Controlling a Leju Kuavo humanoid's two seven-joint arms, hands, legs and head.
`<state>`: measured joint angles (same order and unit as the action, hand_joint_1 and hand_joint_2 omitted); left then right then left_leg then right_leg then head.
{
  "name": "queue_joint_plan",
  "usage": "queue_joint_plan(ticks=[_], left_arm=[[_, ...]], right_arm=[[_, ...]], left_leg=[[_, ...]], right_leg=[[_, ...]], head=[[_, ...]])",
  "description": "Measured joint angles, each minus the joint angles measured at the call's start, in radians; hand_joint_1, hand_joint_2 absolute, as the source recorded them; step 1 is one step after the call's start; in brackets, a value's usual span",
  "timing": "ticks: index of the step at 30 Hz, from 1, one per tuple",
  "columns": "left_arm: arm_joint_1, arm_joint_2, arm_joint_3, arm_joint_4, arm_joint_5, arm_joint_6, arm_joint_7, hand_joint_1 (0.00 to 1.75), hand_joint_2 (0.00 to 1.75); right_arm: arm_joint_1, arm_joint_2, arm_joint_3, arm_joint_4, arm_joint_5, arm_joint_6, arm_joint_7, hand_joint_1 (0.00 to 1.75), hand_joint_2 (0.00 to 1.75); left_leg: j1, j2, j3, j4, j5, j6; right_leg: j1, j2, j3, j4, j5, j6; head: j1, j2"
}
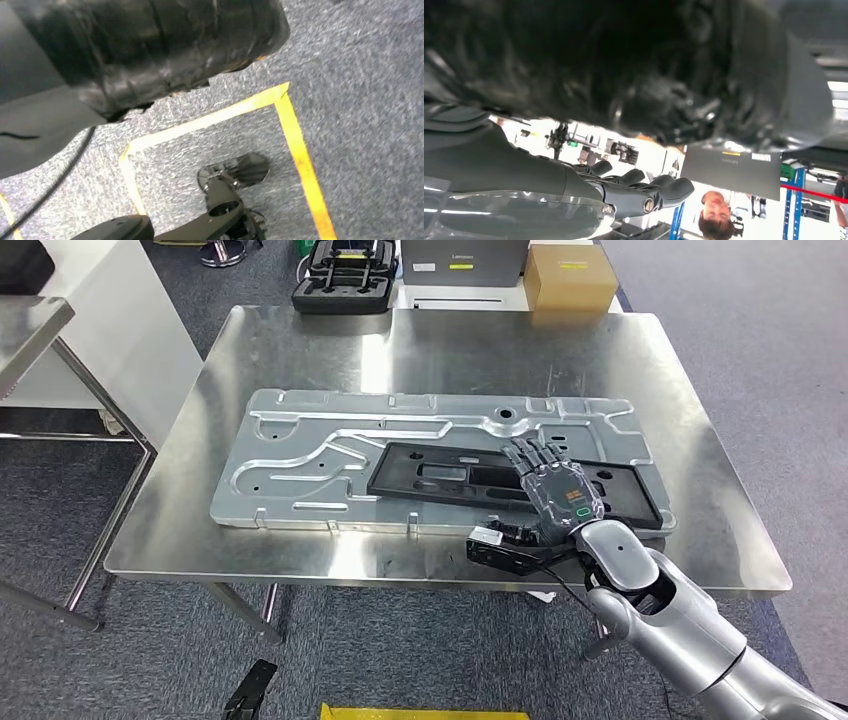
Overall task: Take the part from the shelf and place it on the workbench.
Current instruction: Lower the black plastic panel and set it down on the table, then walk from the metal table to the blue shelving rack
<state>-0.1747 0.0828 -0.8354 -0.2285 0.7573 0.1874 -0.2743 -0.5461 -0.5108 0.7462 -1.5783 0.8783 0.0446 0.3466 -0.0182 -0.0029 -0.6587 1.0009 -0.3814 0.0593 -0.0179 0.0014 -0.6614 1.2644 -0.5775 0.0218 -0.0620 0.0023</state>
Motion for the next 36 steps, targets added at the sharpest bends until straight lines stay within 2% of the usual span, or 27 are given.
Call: queue_joint_plan(ticks=[2, 3, 4, 7, 8, 9, 11, 12, 13, 14, 15, 17, 19, 20, 21, 22, 23, 24, 25, 27, 28, 29, 30, 32, 34, 35, 36], left_arm=[[0.000, 0.000, 0.000, 0.000, 0.000, -0.003, 0.000, 0.00, 0.00], [0.001, 0.000, 0.000, 0.000, 0.000, -0.004, -0.001, 0.00, 0.00], [0.002, 0.000, 0.000, 0.000, 0.000, -0.006, -0.001, 0.00, 0.00], [0.005, 0.001, 0.000, 0.000, 0.000, -0.008, -0.002, 0.00, 0.00], [0.006, 0.001, 0.000, 0.000, 0.001, -0.009, -0.002, 0.00, 0.00], [0.007, 0.001, 0.000, 0.000, 0.002, -0.011, -0.002, 0.00, 0.00], [0.008, 0.000, 0.000, 0.000, 0.003, -0.014, -0.002, 0.00, 0.00], [0.008, 0.000, 0.000, 0.000, 0.003, -0.017, -0.002, 0.00, 0.00], [0.008, 0.000, 0.000, 0.000, 0.003, -0.021, -0.001, 0.00, 0.00], [0.008, 0.000, 0.000, 0.000, 0.003, -0.026, 0.000, 0.00, 0.00], [0.008, 0.000, 0.000, 0.000, 0.004, -0.031, 0.001, 0.00, 0.00], [0.007, 0.000, 0.000, 0.000, 0.004, -0.039, 0.004, 0.00, 0.00], [0.003, -0.001, 0.000, 0.000, 0.004, -0.043, 0.004, 0.00, 0.00], [0.001, -0.001, 0.000, 0.000, 0.004, -0.044, 0.004, 0.00, 0.00], [-0.001, -0.001, 0.000, 0.000, 0.005, -0.044, 0.004, 0.00, 0.00], [0.000, -0.001, 0.000, 0.000, 0.005, -0.044, 0.005, 0.00, 0.00], [0.001, -0.002, 0.000, 0.000, 0.005, -0.043, 0.006, 0.00, 0.00], [0.001, -0.004, 0.000, 0.000, 0.005, -0.043, 0.008, 0.00, 0.00], [0.002, -0.006, 0.000, 0.000, 0.005, -0.043, 0.010, 0.00, 0.00], [0.001, -0.008, 0.000, 0.000, 0.004, -0.041, 0.014, 0.00, 0.00], [0.000, -0.008, 0.000, 0.000, 0.004, -0.040, 0.017, 0.00, 0.00], [0.000, -0.009, 0.000, 0.000, 0.005, -0.040, 0.019, 0.00, 0.00], [0.000, -0.010, 0.000, 0.000, 0.005, -0.040, 0.021, 0.00, 0.00], [0.001, -0.014, 0.000, 0.000, 0.010, -0.045, 0.024, 0.00, 0.00], [0.002, -0.017, 0.000, 0.000, 0.021, -0.052, 0.023, 0.00, 0.00], [0.004, -0.018, 0.000, 0.000, 0.026, -0.055, 0.021, 0.00, 0.00], [0.005, -0.019, 0.000, 0.000, 0.031, -0.057, 0.018, 0.00, 0.00]], right_arm=[[-0.001, 0.000, 0.000, -0.013, -0.004, -0.018, 0.000, 0.00, 0.00], [-0.002, 0.001, 0.000, -0.027, -0.004, -0.029, 0.001, 0.00, 0.00], [-0.003, 0.002, -0.001, -0.045, -0.005, -0.037, 0.001, 0.00, 0.00], [-0.009, 0.010, -0.001, -0.097, 0.003, -0.046, 0.004, 0.00, 0.00], [-0.011, 0.015, -0.001, -0.114, 0.008, -0.045, 0.004, 0.00, 0.00], [-0.012, 0.019, -0.001, -0.130, 0.015, -0.045, 0.004, 0.00, 0.00], [-0.015, 0.028, -0.001, -0.159, 0.031, -0.045, 0.002, 0.00, 0.00], [-0.016, 0.032, -0.001, -0.172, 0.039, -0.045, 0.001, 0.00, 0.00], [-0.015, 0.037, -0.001, -0.183, 0.044, -0.045, 0.000, 0.00, 0.00], [-0.015, 0.042, -0.001, -0.193, 0.048, -0.045, 0.000, 0.00, 0.00], [-0.014, 0.047, -0.001, -0.203, 0.050, -0.044, 0.000, 0.00, 0.00], [-0.011, 0.058, -0.001, -0.220, 0.052, -0.047, -0.004, 0.00, 0.00], [-0.003, 0.069, 0.000, -0.234, 0.052, -0.064, -0.013, 0.00, 0.00], [0.004, 0.075, 0.000, -0.239, 0.052, -0.080, -0.020, 0.00, 0.00], [0.013, 0.081, 0.000, -0.243, 0.053, -0.101, -0.027, 0.00, 0.00], [0.025, 0.087, 0.000, -0.247, 0.054, -0.127, -0.034, 0.00, 0.00], [0.038, 0.092, 0.000, -0.250, 0.058, -0.155, -0.042, 0.00, 0.00], [0.053, 0.096, 0.000, -0.253, 0.064, -0.186, -0.051, 0.00, 0.00], [0.068, 0.099, 0.000, -0.257, 0.072, -0.215, -0.059, 0.00, 0.00], [0.097, 0.106, 0.000, -0.261, 0.089, -0.259, -0.069, 0.00, 0.00], [0.111, 0.111, 0.000, -0.262, 0.097, -0.273, -0.071, 0.00, 0.00], [0.124, 0.115, 0.000, -0.263, 0.104, -0.284, -0.072, 0.00, 0.00], [0.137, 0.121, 0.000, -0.264, 0.106, -0.293, -0.073, 0.00, 0.00], [0.166, 0.133, 0.000, -0.264, 0.084, -0.322, -0.083, 0.00, 0.00], [0.203, 0.146, -0.001, -0.263, 0.046, -0.372, -0.103, 0.00, 0.00], [0.226, 0.152, -0.003, -0.261, 0.037, -0.409, -0.111, 0.00, 0.00], [0.251, 0.158, -0.006, -0.253, 0.035, -0.454, -0.114, 0.00, 0.00]], left_leg=[[-0.002, -0.002, -0.025, 0.011, 0.015, -0.004], [-0.003, -0.002, -0.033, 0.015, 0.021, -0.008], [-0.003, -0.003, -0.037, 0.019, 0.027, -0.012], [-0.002, -0.004, -0.043, 0.019, 0.043, -0.027], [0.000, -0.004, -0.051, 0.029, 0.028, -0.035], [0.002, -0.004, -0.064, 0.054, -0.006, -0.043], [0.011, -0.003, -0.097, 0.164, -0.114, -0.059], [0.015, -0.003, -0.109, 0.229, -0.157, -0.066], [0.019, -0.003, -0.113, 0.282, -0.177, -0.071], [0.022, -0.003, -0.105, 0.310, -0.171, -0.075], [0.025, -0.003, -0.080, 0.305, -0.146, -0.078], [0.030, -0.003, 0.014, 0.209, -0.106, -0.082], [0.028, -0.005, 0.121, 0.068, -0.126, -0.077], [0.026, -0.007, 0.151, 0.023, -0.141, -0.071], [0.022, -0.008, 0.161, 0.000, -0.146, -0.063], [0.022, -0.007, 0.156, -0.002, -0.140, -0.053], [0.023, -0.005, 0.150, -0.004, -0.130, -0.045], [0.023, -0.003, 0.144, -0.006, -0.119, -0.035], [0.024, -0.001, 0.134, -0.008, -0.107, -0.026], [0.019, 0.001, 0.109, -0.006, -0.086, -0.014], [0.015, 0.001, 0.094, -0.004, -0.076, -0.011], [0.011, 0.001, 0.079, -0.003, -0.066, -0.009], [0.007, 0.001, 0.064, -0.001, -0.056, -0.009], [0.002, 0.001, 0.033, 0.007, -0.037, -0.010], [-0.001, 0.000, 0.013, 0.016, -0.022, -0.015], [0.000, 0.000, 0.010, 0.018, -0.016, -0.019], [0.001, 0.000, 0.008, 0.017, -0.009, -0.025]], right_leg=[[0.004, 0.000, 0.095, -0.133, 0.035, -0.006], [0.007, 0.000, 0.130, -0.185, 0.046, -0.010], [0.011, 0.001, 0.150, -0.219, 0.048, -0.012], [0.012, 0.001, 0.139, -0.231, 0.066, -0.023], [0.010, -0.001, 0.131, -0.232, 0.077, -0.029], [0.007, -0.002, 0.120, -0.235, 0.090, -0.035], [0.005, -0.005, 0.094, -0.237, 0.113, -0.043], [0.005, -0.005, 0.078, -0.236, 0.125, -0.044], [0.004, -0.006, 0.062, -0.236, 0.137, -0.043], [0.003, -0.006, 0.045, -0.235, 0.149, -0.041], [0.001, -0.006, 0.029, -0.235, 0.161, -0.038], [-0.003, -0.005, 0.001, -0.234, 0.183, -0.030], [-0.004, -0.006, -0.014, -0.234, 0.201, -0.018], [-0.004, -0.006, -0.016, -0.235, 0.210, -0.011], [-0.004, -0.007, -0.017, -0.238, 0.220, -0.005], [-0.004, -0.007, -0.018, -0.241, 0.227, 0.002], [-0.005, -0.006, -0.022, -0.237, 0.222, 0.006], [-0.005, -0.005, -0.030, -0.219, 0.198, 0.008], [-0.005, -0.004, -0.043, -0.180, 0.156, 0.008], [-0.003, -0.003, -0.076, -0.056, 0.057, 0.005], [-0.001, -0.003, -0.087, 0.004, 0.030, 0.004], [0.000, -0.003, -0.085, 0.040, 0.027, 0.002], [0.002, -0.003, -0.068, 0.045, 0.044, -0.001], [0.008, -0.004, 0.019, -0.045, 0.087, -0.015], [0.017, -0.006, 0.117, -0.181, 0.078, -0.027], [0.021, -0.006, 0.143, -0.223, 0.067, -0.030], [0.025, -0.006, 0.152, -0.243, 0.064, -0.030]], head=[[0.000, 0.000], [0.000, 0.000], [0.002, 0.000], [0.008, 0.000], [0.007, 0.000], [0.006, 0.000], [0.004, 0.000], [0.004, 0.000], [0.004, 0.000], [0.004, 0.000], [0.004, 0.000], [0.003, 0.000], [0.003, 0.000], [0.002, 0.000], [0.002, 0.000], [0.002, 0.000], [0.002, 0.000], [0.003, 0.000], [0.005, 0.000], [0.007, 0.000], [0.007, 0.000], [0.008, 0.000], [0.008, 0.000], [0.007, 0.000], [0.006, 0.000], [0.007, 0.000], [0.008, 0.000]])
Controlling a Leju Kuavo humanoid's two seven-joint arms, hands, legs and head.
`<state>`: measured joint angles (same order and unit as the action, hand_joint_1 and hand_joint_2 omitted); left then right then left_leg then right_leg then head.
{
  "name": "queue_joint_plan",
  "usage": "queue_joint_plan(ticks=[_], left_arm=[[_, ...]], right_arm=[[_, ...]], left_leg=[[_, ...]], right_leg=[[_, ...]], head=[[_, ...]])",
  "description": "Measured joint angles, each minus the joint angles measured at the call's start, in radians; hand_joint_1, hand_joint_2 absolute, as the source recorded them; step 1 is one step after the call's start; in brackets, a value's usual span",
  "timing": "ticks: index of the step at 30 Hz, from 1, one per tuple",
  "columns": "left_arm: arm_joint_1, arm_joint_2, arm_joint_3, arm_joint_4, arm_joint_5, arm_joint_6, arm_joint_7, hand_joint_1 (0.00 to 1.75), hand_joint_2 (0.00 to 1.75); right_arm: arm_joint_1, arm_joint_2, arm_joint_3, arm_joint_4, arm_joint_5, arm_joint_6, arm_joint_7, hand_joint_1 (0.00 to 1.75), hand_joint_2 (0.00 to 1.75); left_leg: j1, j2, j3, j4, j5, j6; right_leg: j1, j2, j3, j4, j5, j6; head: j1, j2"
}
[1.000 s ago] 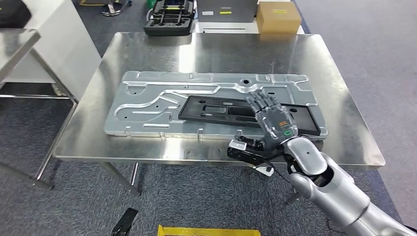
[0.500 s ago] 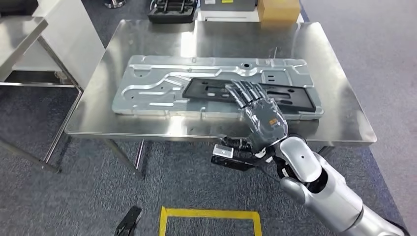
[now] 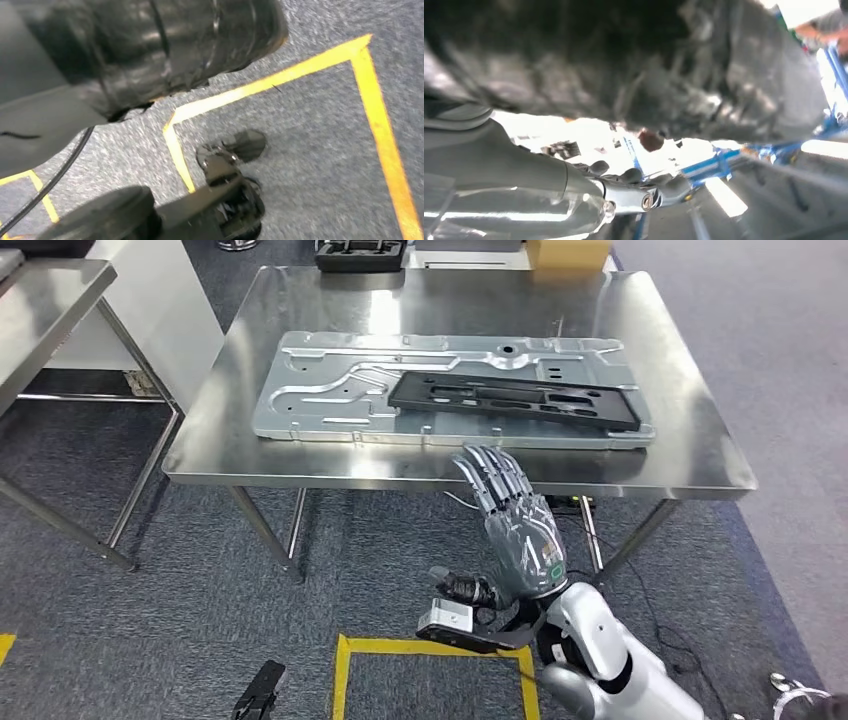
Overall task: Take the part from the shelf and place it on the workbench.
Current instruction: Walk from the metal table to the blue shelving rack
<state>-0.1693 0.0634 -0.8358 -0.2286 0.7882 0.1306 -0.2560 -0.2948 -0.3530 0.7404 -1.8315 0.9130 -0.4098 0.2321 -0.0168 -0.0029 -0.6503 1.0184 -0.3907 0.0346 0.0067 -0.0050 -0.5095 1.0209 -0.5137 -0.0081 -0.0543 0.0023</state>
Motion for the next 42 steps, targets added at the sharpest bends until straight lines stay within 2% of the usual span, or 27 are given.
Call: queue_joint_plan(ticks=[2, 3, 6, 7, 8, 9, 11, 12, 14, 15, 17, 18, 19, 22, 23, 24, 25, 27, 29, 31, 33, 34, 37, 38, 40, 41, 42], left_arm=[[0.005, -0.002, 0.000, 0.000, 0.008, 0.002, -0.006, 0.00, 0.00], [0.008, -0.004, 0.001, 0.000, 0.013, 0.003, -0.010, 0.00, 0.00], [0.017, -0.010, 0.002, 0.000, 0.030, 0.014, -0.021, 0.00, 0.00], [0.020, -0.012, 0.003, 0.000, 0.036, 0.018, -0.024, 0.00, 0.00], [0.023, -0.013, 0.005, 0.000, 0.042, 0.022, -0.026, 0.00, 0.00], [0.026, -0.013, 0.008, 0.000, 0.047, 0.027, -0.027, 0.00, 0.00], [0.033, -0.014, 0.011, 0.000, 0.058, 0.037, -0.030, 0.00, 0.00], [0.035, -0.014, 0.012, 0.000, 0.062, 0.042, -0.031, 0.00, 0.00], [0.038, -0.015, 0.013, 0.000, 0.066, 0.048, -0.033, 0.00, 0.00], [0.039, -0.016, 0.013, 0.000, 0.066, 0.049, -0.034, 0.00, 0.00], [0.043, -0.016, 0.014, 0.000, 0.066, 0.042, -0.030, 0.00, 0.00], [0.044, -0.017, 0.014, 0.000, 0.065, 0.036, -0.025, 0.00, 0.00], [0.045, -0.017, 0.014, 0.000, 0.064, 0.029, -0.020, 0.00, 0.00], [0.042, -0.016, 0.014, 0.000, 0.064, 0.017, -0.005, 0.00, 0.00], [0.042, -0.016, 0.014, 0.000, 0.065, 0.014, 0.001, 0.00, 0.00], [0.042, -0.016, 0.014, 0.000, 0.066, 0.012, 0.006, 0.00, 0.00], [0.043, -0.016, 0.014, 0.000, 0.067, 0.008, 0.011, 0.00, 0.00], [0.043, -0.016, 0.014, 0.000, 0.068, 0.003, 0.017, 0.00, 0.00], [0.044, -0.016, 0.014, 0.000, 0.066, -0.001, 0.017, 0.00, 0.00], [0.043, -0.016, 0.014, 0.000, 0.063, -0.004, 0.015, 0.00, 0.00], [0.041, -0.015, 0.014, 0.000, 0.061, -0.005, 0.015, 0.00, 0.00], [0.042, -0.015, 0.014, 0.000, 0.061, -0.005, 0.016, 0.00, 0.00], [0.045, -0.015, 0.014, 0.000, 0.061, -0.001, 0.020, 0.00, 0.00], [0.045, -0.015, 0.014, 0.000, 0.060, 0.004, 0.020, 0.00, 0.00], [0.045, -0.015, 0.014, 0.000, 0.058, 0.016, 0.021, 0.00, 0.00], [0.044, -0.015, 0.014, 0.000, 0.056, 0.022, 0.022, 0.00, 0.00], [0.044, -0.015, 0.014, 0.000, 0.053, 0.028, 0.024, 0.00, 0.00]], right_arm=[[0.057, 0.009, -0.009, 0.029, 0.000, -0.107, -0.003, 0.00, 0.00], [0.085, 0.014, -0.015, 0.048, -0.010, -0.159, -0.010, 0.00, 0.00], [0.178, 0.047, -0.057, 0.108, -0.089, -0.258, -0.078, 0.00, 0.00], [0.212, 0.066, -0.081, 0.130, -0.121, -0.271, -0.112, 0.00, 0.00], [0.244, 0.089, -0.110, 0.156, -0.164, -0.276, -0.155, 0.00, 0.00], [0.271, 0.110, -0.138, 0.185, -0.216, -0.278, -0.204, 0.00, 0.00], [0.314, 0.153, -0.200, 0.254, -0.367, -0.278, -0.320, 0.00, 0.00], [0.333, 0.174, -0.236, 0.292, -0.448, -0.278, -0.377, 0.00, 0.00], [0.362, 0.210, -0.306, 0.368, -0.584, -0.278, -0.471, 0.00, 0.00], [0.372, 0.225, -0.337, 0.407, -0.644, -0.278, -0.510, 0.00, 0.00], [0.375, 0.246, -0.389, 0.493, -0.783, -0.276, -0.585, 0.00, 0.00], [0.374, 0.256, -0.414, 0.540, -0.877, -0.273, -0.627, 0.00, 0.00], [0.374, 0.263, -0.439, 0.590, -0.981, -0.267, -0.669, 0.00, 0.00], [0.358, 0.274, -0.501, 0.758, -1.246, -0.227, -0.784, 0.00, 0.00], [0.344, 0.277, -0.518, 0.827, -1.304, -0.210, -0.807, 0.00, 0.00], [0.330, 0.282, -0.536, 0.898, -1.345, -0.198, -0.816, 0.00, 0.00], [0.318, 0.288, -0.553, 0.967, -1.372, -0.190, -0.813, 0.00, 0.00], [0.302, 0.301, -0.581, 1.081, -1.396, -0.183, -0.787, 0.00, 0.00], [0.285, 0.312, -0.593, 1.158, -1.396, -0.185, -0.754, 0.00, 0.00], [0.265, 0.326, -0.599, 1.225, -1.388, -0.188, -0.718, 0.00, 0.00], [0.254, 0.341, -0.603, 1.290, -1.375, -0.190, -0.676, 0.00, 0.00], [0.250, 0.347, -0.603, 1.317, -1.368, -0.190, -0.652, 0.00, 0.00], [0.241, 0.364, -0.603, 1.380, -1.349, -0.180, -0.574, 0.00, 0.00], [0.239, 0.369, -0.603, 1.399, -1.344, -0.172, -0.550, 0.00, 0.00], [0.238, 0.380, -0.603, 1.431, -1.336, -0.159, -0.517, 0.00, 0.00], [0.237, 0.385, -0.602, 1.447, -1.331, -0.153, -0.503, 0.00, 0.00], [0.236, 0.390, -0.601, 1.459, -1.323, -0.149, -0.486, 0.00, 0.00]], left_leg=[[0.005, -0.002, -0.004, 0.002, 0.003, -0.011], [0.006, -0.002, -0.011, 0.015, -0.017, -0.018], [0.018, -0.002, -0.051, 0.154, -0.162, -0.040], [0.023, -0.002, -0.058, 0.209, -0.194, -0.046], [0.026, -0.002, -0.054, 0.244, -0.198, -0.051], [0.028, -0.002, -0.036, 0.252, -0.178, -0.054], [0.030, -0.002, 0.037, 0.191, -0.123, -0.057], [0.030, -0.003, 0.097, 0.123, -0.120, -0.057], [0.026, -0.007, 0.194, -0.008, -0.151, -0.047], [0.023, -0.008, 0.220, -0.047, -0.166, -0.041], [0.019, -0.006, 0.209, -0.056, -0.157, -0.023], [0.018, -0.003, 0.201, -0.056, -0.147, -0.014], [0.018, 0.000, 0.188, -0.057, -0.134, -0.003], [0.011, 0.003, 0.141, -0.056, -0.092, 0.018], [0.007, 0.005, 0.124, -0.054, -0.079, 0.019], [0.004, 0.006, 0.106, -0.052, -0.066, 0.019], [0.001, 0.007, 0.087, -0.049, -0.054, 0.019], [-0.002, 0.007, 0.053, -0.041, -0.036, 0.016], [-0.005, 0.007, 0.030, -0.029, -0.024, 0.009], [-0.006, 0.007, 0.022, -0.021, -0.013, -0.001], [-0.002, 0.005, 0.016, -0.012, -0.013, -0.012], [0.000, 0.002, 0.006, 0.010, -0.034, -0.018], [0.009, 0.001, -0.057, 0.182, -0.159, -0.037], [0.012, 0.001, -0.075, 0.242, -0.185, -0.042], [0.014, 0.002, -0.070, 0.284, -0.179, -0.047], [0.015, 0.003, -0.043, 0.256, -0.157, -0.047], [0.015, 0.012, 0.007, 0.188, -0.131, -0.045]], right_leg=[[-0.001, -0.002, -0.005, -0.010, 0.019, -0.005], [-0.003, -0.004, -0.012, -0.014, 0.030, -0.010], [-0.010, -0.008, -0.051, -0.019, 0.067, -0.020], [-0.011, -0.008, -0.069, -0.018, 0.080, -0.020], [-0.012, -0.008, -0.088, -0.018, 0.093, -0.017], [-0.015, -0.008, -0.107, -0.018, 0.106, -0.014], [-0.020, -0.008, -0.142, -0.016, 0.132, -0.005], [-0.021, -0.008, -0.155, -0.015, 0.143, 0.000], [-0.021, -0.009, -0.167, -0.014, 0.163, 0.013], [-0.021, -0.010, -0.167, -0.015, 0.173, 0.019], [-0.023, -0.009, -0.169, -0.022, 0.191, 0.031], [-0.025, -0.007, -0.174, -0.020, 0.186, 0.036], [-0.027, -0.004, -0.185, -0.002, 0.156, 0.039], [-0.026, 0.000, -0.238, 0.169, -0.007, 0.041], [-0.025, 0.000, -0.246, 0.232, -0.029, 0.040], [-0.024, 0.001, -0.242, 0.270, -0.024, 0.039], [-0.023, 0.001, -0.222, 0.277, 0.000, 0.035], [-0.018, 0.001, -0.127, 0.191, 0.039, 0.024], [-0.010, 0.003, -0.013, 0.044, 0.012, 0.014], [-0.004, 0.003, 0.035, -0.031, -0.016, 0.009], [-0.005, -0.006, 0.028, -0.037, -0.005, -0.003], [-0.006, -0.012, 0.022, -0.039, 0.001, -0.010], [-0.007, -0.027, -0.005, -0.040, 0.022, -0.024], [-0.007, -0.032, -0.014, -0.039, 0.028, -0.025], [-0.006, -0.045, -0.031, -0.037, 0.039, -0.024], [-0.006, -0.052, -0.037, -0.035, 0.042, -0.023], [-0.006, -0.060, -0.041, -0.033, 0.045, -0.022]], head=[[0.003, 0.000], [0.003, 0.000], [-0.001, 0.000], [-0.003, 0.000], [-0.002, 0.000], [-0.003, 0.000], [-0.003, 0.000], [-0.003, 0.000], [-0.003, 0.000], [-0.003, 0.000], [-0.002, 0.000], [-0.003, 0.000], [-0.003, 0.000], [0.001, 0.000], [0.003, 0.000], [0.003, 0.000], [0.003, 0.000], [0.003, 0.000], [0.002, 0.000], [0.001, 0.000], [0.002, 0.000], [0.000, 0.000], [-0.004, 0.000], [-0.005, 0.000], [-0.005, 0.000], [-0.005, 0.000], [-0.005, 0.000]])
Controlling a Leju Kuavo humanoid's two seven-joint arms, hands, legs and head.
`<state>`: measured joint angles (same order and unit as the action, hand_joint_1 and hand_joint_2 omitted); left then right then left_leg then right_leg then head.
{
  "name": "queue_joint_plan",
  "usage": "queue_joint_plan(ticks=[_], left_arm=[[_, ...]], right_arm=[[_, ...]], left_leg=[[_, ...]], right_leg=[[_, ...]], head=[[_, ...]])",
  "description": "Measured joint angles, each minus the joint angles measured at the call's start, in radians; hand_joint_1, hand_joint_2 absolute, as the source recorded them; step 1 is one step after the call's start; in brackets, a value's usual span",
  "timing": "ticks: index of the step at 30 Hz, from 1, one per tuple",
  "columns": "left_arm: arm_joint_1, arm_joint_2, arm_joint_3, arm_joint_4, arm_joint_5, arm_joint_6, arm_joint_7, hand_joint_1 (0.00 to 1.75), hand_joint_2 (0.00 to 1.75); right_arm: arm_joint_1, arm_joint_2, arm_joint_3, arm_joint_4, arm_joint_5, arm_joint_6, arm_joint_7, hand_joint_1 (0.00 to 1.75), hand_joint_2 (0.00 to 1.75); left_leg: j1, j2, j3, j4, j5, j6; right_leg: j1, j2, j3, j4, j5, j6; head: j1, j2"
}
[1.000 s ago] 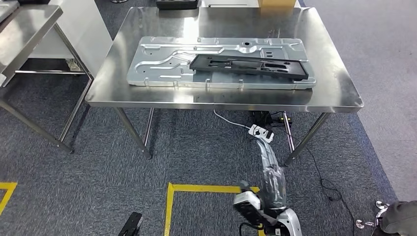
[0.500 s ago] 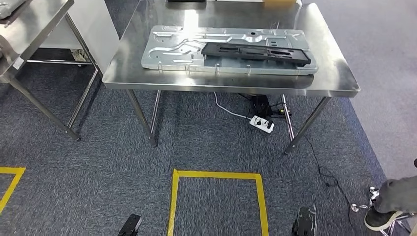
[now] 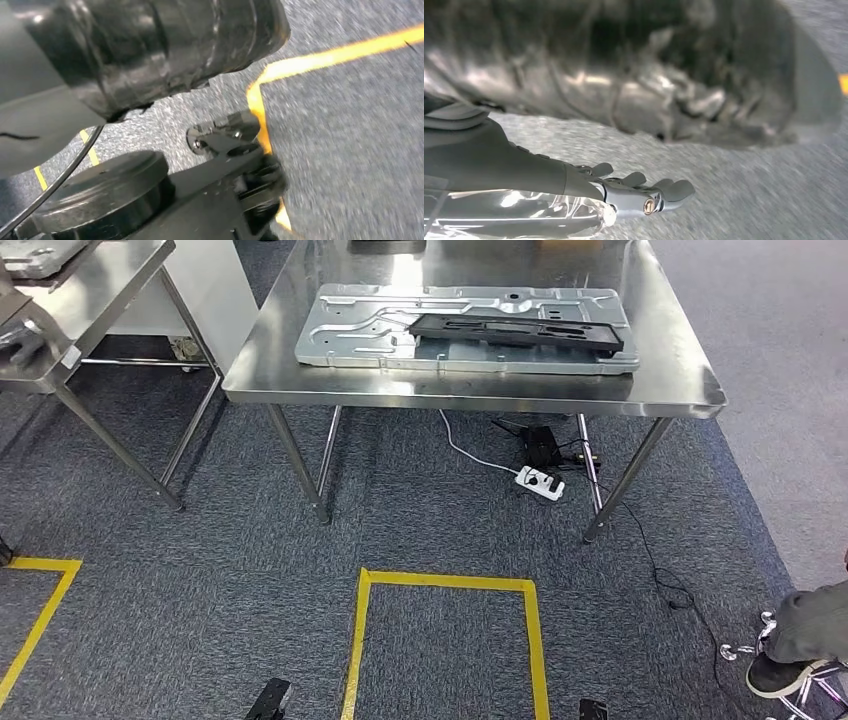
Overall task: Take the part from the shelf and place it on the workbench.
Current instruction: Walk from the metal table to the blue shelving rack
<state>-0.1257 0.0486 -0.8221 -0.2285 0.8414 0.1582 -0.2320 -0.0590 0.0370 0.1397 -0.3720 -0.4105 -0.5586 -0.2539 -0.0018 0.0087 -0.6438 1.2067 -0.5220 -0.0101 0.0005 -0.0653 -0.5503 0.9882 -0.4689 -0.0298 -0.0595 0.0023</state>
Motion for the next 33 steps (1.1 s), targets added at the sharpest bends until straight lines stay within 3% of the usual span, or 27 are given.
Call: queue_joint_plan(ticks=[2, 3, 4, 6, 8, 10, 11, 12, 13, 15, 17, 19, 21, 23, 25, 27, 28, 29, 30, 32, 33], left_arm=[[-0.006, 0.001, 0.000, 0.000, -0.006, 0.007, 0.008, 0.00, 0.00], [-0.010, 0.001, -0.001, 0.000, -0.009, 0.009, 0.014, 0.00, 0.00], [-0.014, 0.002, -0.002, 0.000, -0.012, 0.010, 0.020, 0.00, 0.00], [-0.016, 0.003, -0.005, 0.000, -0.018, 0.017, 0.033, 0.00, 0.00], [-0.015, 0.003, -0.008, 0.000, -0.025, 0.025, 0.045, 0.00, 0.00], [-0.020, 0.004, -0.011, 0.000, -0.033, 0.029, 0.050, 0.00, 0.00], [-0.022, 0.004, -0.012, 0.000, -0.036, 0.031, 0.053, 0.00, 0.00], [-0.024, 0.004, -0.013, 0.000, -0.038, 0.034, 0.056, 0.00, 0.00], [-0.025, 0.005, -0.013, 0.000, -0.039, 0.038, 0.060, 0.00, 0.00], [-0.025, 0.005, -0.014, 0.000, -0.034, 0.048, 0.066, 0.00, 0.00], [-0.027, 0.004, -0.014, 0.000, -0.025, 0.059, 0.066, 0.00, 0.00], [-0.031, 0.004, -0.014, 0.000, -0.015, 0.067, 0.066, 0.00, 0.00], [-0.030, 0.005, -0.014, 0.000, -0.004, 0.075, 0.072, 0.00, 0.00], [-0.028, 0.005, -0.014, 0.000, 0.005, 0.080, 0.078, 0.00, 0.00], [-0.031, 0.004, -0.014, 0.000, 0.010, 0.082, 0.081, 0.00, 0.00], [-0.034, 0.001, -0.014, 0.000, 0.020, 0.088, 0.085, 0.00, 0.00], [-0.033, 0.001, -0.014, 0.000, 0.028, 0.094, 0.086, 0.00, 0.00], [-0.032, 0.001, -0.014, 0.000, 0.037, 0.102, 0.088, 0.00, 0.00], [-0.032, 0.001, -0.013, 0.000, 0.048, 0.112, 0.090, 0.00, 0.00], [-0.036, -0.001, -0.009, 0.000, 0.076, 0.134, 0.095, 0.00, 0.00], [-0.041, -0.003, -0.006, 0.000, 0.089, 0.144, 0.098, 0.00, 0.00]], right_arm=[[-0.004, 0.008, 0.007, 0.023, 0.021, 0.004, 0.042, 0.00, 0.00], [-0.007, 0.011, 0.013, 0.034, 0.035, 0.004, 0.065, 0.00, 0.00], [-0.009, 0.013, 0.021, 0.043, 0.055, 0.006, 0.089, 0.00, 0.00], [-0.013, 0.016, 0.045, 0.058, 0.115, 0.013, 0.138, 0.00, 0.00], [-0.016, 0.018, 0.079, 0.069, 0.188, 0.016, 0.179, 0.00, 0.00], [-0.015, 0.019, 0.115, 0.080, 0.244, 0.020, 0.208, 0.00, 0.00], [-0.014, 0.019, 0.134, 0.085, 0.261, 0.025, 0.220, 0.00, 0.00], [-0.013, 0.019, 0.152, 0.091, 0.271, 0.031, 0.230, 0.00, 0.00], [-0.011, 0.019, 0.169, 0.095, 0.277, 0.037, 0.237, 0.00, 0.00], [-0.011, 0.019, 0.200, 0.102, 0.289, 0.051, 0.244, 0.00, 0.00], [-0.012, 0.019, 0.227, 0.107, 0.306, 0.067, 0.248, 0.00, 0.00], [-0.014, 0.019, 0.252, 0.113, 0.327, 0.082, 0.253, 0.00, 0.00], [-0.016, 0.018, 0.274, 0.116, 0.352, 0.096, 0.258, 0.00, 0.00], [-0.017, 0.017, 0.294, 0.118, 0.370, 0.107, 0.261, 0.00, 0.00], [-0.017, 0.016, 0.317, 0.119, 0.380, 0.113, 0.261, 0.00, 0.00], [-0.016, 0.014, 0.341, 0.122, 0.381, 0.124, 0.259, 0.00, 0.00], [-0.016, 0.012, 0.350, 0.123, 0.376, 0.133, 0.256, 0.00, 0.00], [-0.016, 0.011, 0.357, 0.124, 0.369, 0.143, 0.253, 0.00, 0.00], [-0.016, 0.011, 0.363, 0.124, 0.360, 0.153, 0.249, 0.00, 0.00], [-0.018, 0.011, 0.374, 0.124, 0.345, 0.176, 0.242, 0.00, 0.00], [-0.019, 0.011, 0.380, 0.124, 0.340, 0.186, 0.239, 0.00, 0.00]], left_leg=[[-0.008, 0.044, 0.104, -0.157, 0.020, 0.011], [-0.013, 0.062, 0.137, -0.212, 0.020, 0.019], [-0.018, 0.070, 0.146, -0.234, 0.016, 0.025], [-0.016, 0.052, 0.143, -0.244, 0.023, 0.037], [-0.008, 0.032, 0.143, -0.253, 0.036, 0.051], [-0.006, 0.011, 0.135, -0.254, 0.046, 0.061], [-0.006, -0.001, 0.129, -0.251, 0.048, 0.063], [-0.006, -0.015, 0.124, -0.247, 0.050, 0.063], [-0.006, -0.030, 0.119, -0.242, 0.050, 0.063], [-0.003, -0.059, 0.111, -0.227, 0.048, 0.059], [-0.002, -0.084, 0.098, -0.207, 0.043, 0.049], [0.000, -0.104, 0.082, -0.194, 0.042, 0.036], [0.004, -0.118, 0.071, -0.191, 0.045, 0.024], [0.004, -0.089, 0.053, -0.161, 0.025, 0.014], [0.005, -0.040, 0.004, -0.058, -0.031, 0.006], [0.008, -0.023, -0.053, 0.063, -0.079, 0.000], [0.009, -0.020, -0.064, 0.088, -0.081, -0.001], [0.009, -0.017, -0.055, 0.072, -0.063, 0.000], [0.009, -0.010, -0.027, 0.021, -0.031, 0.002], [0.001, 0.032, 0.046, -0.121, 0.023, 0.012], [-0.005, 0.049, 0.069, -0.169, 0.035, 0.019]], right_leg=[[0.002, -0.018, -0.001, 0.005, 0.003, 0.005], [0.003, -0.028, 0.000, 0.007, 0.005, 0.009], [0.004, -0.039, 0.001, 0.008, 0.006, 0.013], [0.005, -0.052, 0.002, 0.011, 0.005, 0.022], [0.002, -0.011, -0.015, 0.050, -0.026, 0.034], [-0.004, 0.044, -0.066, 0.168, -0.094, 0.041], [-0.006, 0.054, -0.096, 0.236, -0.124, 0.043], [-0.008, 0.058, -0.116, 0.283, -0.138, 0.046], [-0.010, 0.059, -0.119, 0.295, -0.132, 0.047], [-0.016, 0.068, -0.075, 0.211, -0.072, 0.049], [-0.023, 0.111, -0.021, 0.095, -0.031, 0.051], [-0.024, 0.139, -0.006, 0.052, -0.030, 0.048], [-0.021, 0.122, -0.005, 0.048, -0.026, 0.038], [-0.022, 0.101, -0.004, 0.041, -0.020, 0.024], [-0.020, 0.076, -0.006, 0.039, -0.017, 0.015], [-0.015, 0.047, -0.009, 0.040, -0.018, 0.012], [-0.013, 0.034, -0.009, 0.041, -0.018, 0.012], [-0.012, 0.022, -0.009, 0.041, -0.019, 0.012], [-0.012, 0.011, -0.008, 0.041, -0.019, 0.012], [-0.008, -0.010, -0.006, 0.041, -0.021, 0.014], [-0.006, -0.020, -0.005, 0.041, -0.022, 0.018]], head=[[0.000, 0.000], [0.001, 0.000], [0.002, 0.000], [0.004, 0.000], [0.008, 0.000], [0.013, 0.000], [0.014, 0.000], [0.014, 0.000], [0.014, 0.000], [0.014, 0.000], [0.013, 0.000], [0.013, 0.000], [0.013, 0.000], [0.009, 0.000], [0.003, 0.000], [0.000, 0.000], [0.000, 0.000], [0.000, 0.000], [0.000, 0.000], [0.000, 0.000], [0.000, 0.000]])
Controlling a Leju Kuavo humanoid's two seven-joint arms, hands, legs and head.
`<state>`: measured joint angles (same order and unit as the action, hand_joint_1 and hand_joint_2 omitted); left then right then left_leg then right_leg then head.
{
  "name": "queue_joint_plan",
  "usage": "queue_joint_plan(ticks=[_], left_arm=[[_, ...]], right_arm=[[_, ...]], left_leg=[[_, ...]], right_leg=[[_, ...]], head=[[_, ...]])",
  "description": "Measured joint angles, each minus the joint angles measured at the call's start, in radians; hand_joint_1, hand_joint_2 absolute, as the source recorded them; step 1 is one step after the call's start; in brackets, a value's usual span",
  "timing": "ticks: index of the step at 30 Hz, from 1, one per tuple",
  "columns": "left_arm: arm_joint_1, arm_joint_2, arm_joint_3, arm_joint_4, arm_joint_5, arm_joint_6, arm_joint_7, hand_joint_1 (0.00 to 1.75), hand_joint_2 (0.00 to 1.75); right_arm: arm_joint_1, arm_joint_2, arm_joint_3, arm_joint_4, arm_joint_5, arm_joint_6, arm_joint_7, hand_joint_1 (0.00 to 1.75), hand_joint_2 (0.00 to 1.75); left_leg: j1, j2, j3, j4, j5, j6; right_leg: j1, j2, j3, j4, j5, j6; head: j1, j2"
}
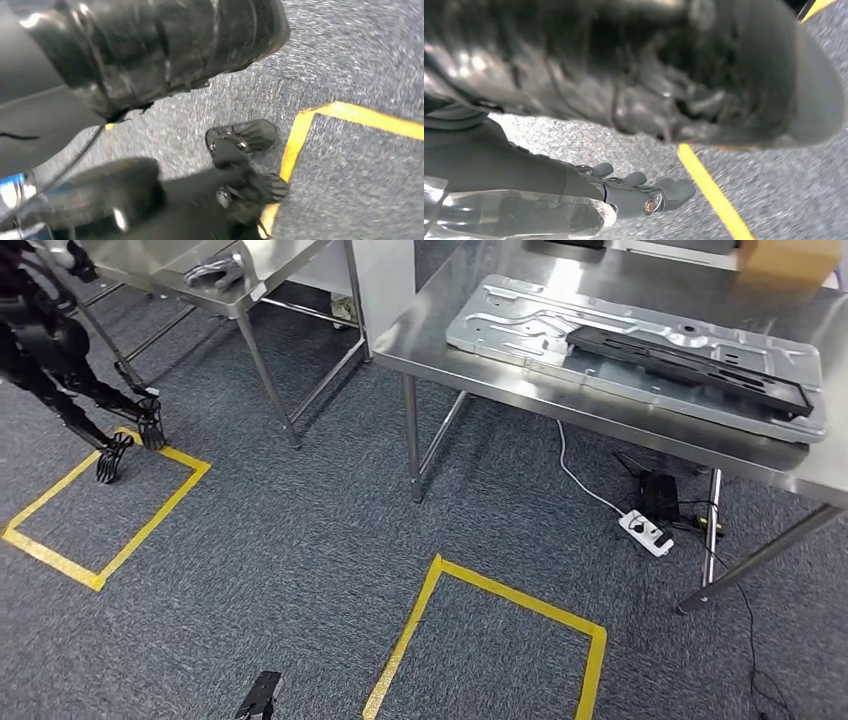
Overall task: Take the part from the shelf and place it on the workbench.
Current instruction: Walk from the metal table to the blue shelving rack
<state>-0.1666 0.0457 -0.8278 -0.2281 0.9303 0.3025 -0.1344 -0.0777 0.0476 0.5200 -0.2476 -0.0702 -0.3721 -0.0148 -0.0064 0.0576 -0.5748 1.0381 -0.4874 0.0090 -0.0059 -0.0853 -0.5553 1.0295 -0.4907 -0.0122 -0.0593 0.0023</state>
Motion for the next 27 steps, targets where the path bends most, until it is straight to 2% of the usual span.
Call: queue_joint_plan(ticks=[1, 3, 4, 6, 7, 8, 9, 10, 11, 12, 13, 14, 16, 17, 18, 19, 21, 22, 23, 24, 25, 26, 27], left_arm=[[-0.004, -0.002, 0.003, 0.000, 0.009, 0.007, 0.002, 0.00, 0.00], [-0.006, -0.006, 0.009, 0.000, 0.017, 0.014, 0.005, 0.00, 0.00], [-0.005, -0.008, 0.011, 0.000, 0.019, 0.015, 0.005, 0.00, 0.00], [-0.005, -0.012, 0.014, 0.000, 0.022, 0.019, 0.006, 0.00, 0.00], [-0.006, -0.015, 0.016, 0.000, 0.023, 0.020, 0.005, 0.00, 0.00], [-0.008, -0.016, 0.019, 0.000, 0.025, 0.023, 0.005, 0.00, 0.00], [-0.009, -0.017, 0.022, 0.000, 0.028, 0.026, 0.005, 0.00, 0.00], [-0.010, -0.019, 0.026, 0.000, 0.034, 0.033, 0.006, 0.00, 0.00], [-0.010, -0.022, 0.030, 0.000, 0.043, 0.043, 0.009, 0.00, 0.00], [-0.011, -0.026, 0.036, 0.000, 0.054, 0.057, 0.015, 0.00, 0.00], [-0.013, -0.031, 0.042, 0.000, 0.066, 0.073, 0.021, 0.00, 0.00], [-0.017, -0.038, 0.049, 0.000, 0.076, 0.089, 0.027, 0.00, 0.00], [-0.028, -0.049, 0.060, -0.001, 0.089, 0.112, 0.034, 0.00, 0.00], [-0.031, -0.052, 0.065, -0.001, 0.093, 0.119, 0.036, 0.00, 0.00], [-0.032, -0.054, 0.070, -0.001, 0.097, 0.123, 0.037, 0.00, 0.00], [-0.032, -0.056, 0.075, -0.001, 0.101, 0.127, 0.038, 0.00, 0.00], [-0.033, -0.060, 0.084, -0.001, 0.110, 0.133, 0.038, 0.00, 0.00], [-0.036, -0.063, 0.089, -0.001, 0.113, 0.136, 0.038, 0.00, 0.00], [-0.039, -0.066, 0.094, -0.001, 0.116, 0.139, 0.037, 0.00, 0.00], [-0.041, -0.069, 0.099, -0.001, 0.118, 0.144, 0.035, 0.00, 0.00], [-0.043, -0.071, 0.102, -0.001, 0.117, 0.153, 0.029, 0.00, 0.00], [-0.043, -0.072, 0.104, -0.001, 0.117, 0.164, 0.022, 0.00, 0.00], [-0.042, -0.072, 0.106, -0.001, 0.117, 0.178, 0.013, 0.00, 0.00]], right_arm=[[-0.001, 0.000, 0.006, 0.000, -0.002, 0.007, -0.002, 0.00, 0.00], [-0.002, 0.000, 0.015, 0.000, -0.004, 0.011, -0.004, 0.00, 0.00], [-0.004, -0.001, 0.018, 0.000, -0.004, 0.011, -0.004, 0.00, 0.00], [-0.006, -0.002, 0.024, 0.000, -0.004, 0.012, -0.005, 0.00, 0.00], [-0.006, -0.003, 0.027, 0.000, -0.004, 0.013, -0.006, 0.00, 0.00], [-0.005, -0.004, 0.030, 0.001, -0.002, 0.015, -0.008, 0.00, 0.00], [-0.003, -0.005, 0.034, 0.001, 0.002, 0.019, -0.010, 0.00, 0.00], [-0.001, -0.006, 0.039, 0.002, 0.008, 0.024, -0.012, 0.00, 0.00], [0.000, -0.007, 0.044, 0.003, 0.016, 0.032, -0.011, 0.00, 0.00], [-0.002, -0.009, 0.051, 0.003, 0.026, 0.044, -0.006, 0.00, 0.00], [-0.006, -0.011, 0.059, 0.003, 0.037, 0.058, 0.002, 0.00, 0.00], [-0.011, -0.013, 0.066, 0.003, 0.047, 0.074, 0.010, 0.00, 0.00], [-0.022, -0.017, 0.082, 0.003, 0.064, 0.099, 0.021, 0.00, 0.00], [-0.028, -0.018, 0.089, 0.003, 0.070, 0.108, 0.025, 0.00, 0.00], [-0.033, -0.019, 0.097, 0.002, 0.075, 0.115, 0.028, 0.00, 0.00], [-0.038, -0.020, 0.105, 0.001, 0.079, 0.119, 0.032, 0.00, 0.00], [-0.045, -0.023, 0.122, 0.000, 0.087, 0.124, 0.040, 0.00, 0.00], [-0.047, -0.025, 0.130, 0.000, 0.091, 0.125, 0.044, 0.00, 0.00], [-0.048, -0.025, 0.139, 0.000, 0.095, 0.125, 0.046, 0.00, 0.00], [-0.049, -0.026, 0.148, 0.000, 0.097, 0.124, 0.048, 0.00, 0.00], [-0.049, -0.028, 0.155, 0.000, 0.099, 0.124, 0.050, 0.00, 0.00], [-0.050, -0.029, 0.162, 0.000, 0.101, 0.123, 0.052, 0.00, 0.00], [-0.051, -0.029, 0.168, 0.000, 0.101, 0.121, 0.053, 0.00, 0.00]], left_leg=[[-0.005, 0.010, 0.008, -0.024, 0.002, 0.006], [-0.008, -0.010, 0.007, -0.030, 0.005, 0.017], [-0.005, -0.020, 0.009, -0.036, 0.009, 0.022], [0.002, -0.040, 0.016, -0.048, 0.020, 0.033], [0.004, -0.049, 0.015, -0.049, 0.023, 0.036], [0.004, -0.059, 0.013, -0.049, 0.025, 0.039], [0.004, -0.071, 0.011, -0.048, 0.026, 0.040], [0.004, -0.085, 0.010, -0.046, 0.026, 0.040], [0.005, -0.099, 0.009, -0.042, 0.025, 0.040], [0.005, -0.114, 0.008, -0.037, 0.024, 0.038], [0.006, -0.127, 0.006, -0.032, 0.022, 0.035], [0.005, -0.139, 0.002, -0.024, 0.020, 0.031], [0.005, -0.162, -0.011, -0.012, 0.018, 0.022], [0.006, -0.173, -0.017, -0.010, 0.020, 0.016], [0.008, -0.184, -0.022, -0.011, 0.022, 0.010], [0.009, -0.180, -0.026, -0.010, 0.023, 0.005], [0.008, -0.133, -0.049, 0.033, -0.004, -0.005], [0.008, -0.101, -0.073, 0.085, -0.033, -0.010], [0.010, -0.080, -0.105, 0.151, -0.065, -0.014], [0.013, -0.071, -0.136, 0.214, -0.089, -0.017], [0.015, -0.068, -0.155, 0.253, -0.098, -0.020], [0.016, -0.065, -0.159, 0.262, -0.091, -0.021], [0.017, -0.063, -0.150, 0.243, -0.072, -0.021]], right_leg=[[0.002, -0.010, 0.001, 0.000, -0.001, 0.004], [0.004, -0.029, 0.005, -0.003, -0.002, 0.014], [0.003, -0.025, 0.006, 0.001, -0.007, 0.020], [0.001, 0.017, -0.014, 0.055, -0.044, 0.029], [-0.003, 0.046, -0.039, 0.111, -0.075, 0.031], [-0.003, 0.065, -0.069, 0.175, -0.106, 0.032], [-0.004, 0.073, -0.095, 0.230, -0.125, 0.034], [-0.004, 0.076, -0.110, 0.259, -0.127, 0.036], [-0.005, 0.078, -0.108, 0.252, -0.110, 0.038], [-0.007, 0.083, -0.090, 0.211, -0.078, 0.039], [-0.010, 0.096, -0.063, 0.148, -0.042, 0.039], [-0.013, 0.119, -0.037, 0.088, -0.020, 0.039], [-0.018, 0.152, -0.011, 0.023, -0.006, 0.037], [-0.017, 0.155, -0.010, 0.019, -0.010, 0.033], [-0.017, 0.144, -0.010, 0.017, -0.008, 0.027], [-0.017, 0.133, -0.008, 0.014, -0.005, 0.020], [-0.019, 0.109, -0.005, 0.007, 0.001, 0.006], [-0.018, 0.096, -0.005, 0.006, 0.002, 0.002], [-0.016, 0.081, -0.005, 0.006, 0.002, -0.001], [-0.014, 0.066, -0.006, 0.006, 0.000, -0.003], [-0.013, 0.052, -0.005, 0.006, -0.001, -0.003], [-0.013, 0.040, -0.004, 0.006, -0.002, -0.003], [-0.013, 0.030, -0.003, 0.006, -0.003, -0.003]], head=[[0.000, 0.000], [0.001, 0.000], [0.001, 0.000], [0.004, 0.000], [0.007, 0.000], [0.009, 0.000], [0.010, 0.000], [0.010, 0.000], [0.010, 0.000], [0.010, 0.000], [0.011, 0.000], [0.011, 0.000], [0.010, 0.000], [0.010, 0.000], [0.010, 0.000], [0.010, 0.000], [0.002, 0.000], [-0.002, 0.000], [-0.006, 0.000], [-0.006, 0.000], [-0.006, 0.000], [-0.006, 0.000], [-0.006, 0.000]])
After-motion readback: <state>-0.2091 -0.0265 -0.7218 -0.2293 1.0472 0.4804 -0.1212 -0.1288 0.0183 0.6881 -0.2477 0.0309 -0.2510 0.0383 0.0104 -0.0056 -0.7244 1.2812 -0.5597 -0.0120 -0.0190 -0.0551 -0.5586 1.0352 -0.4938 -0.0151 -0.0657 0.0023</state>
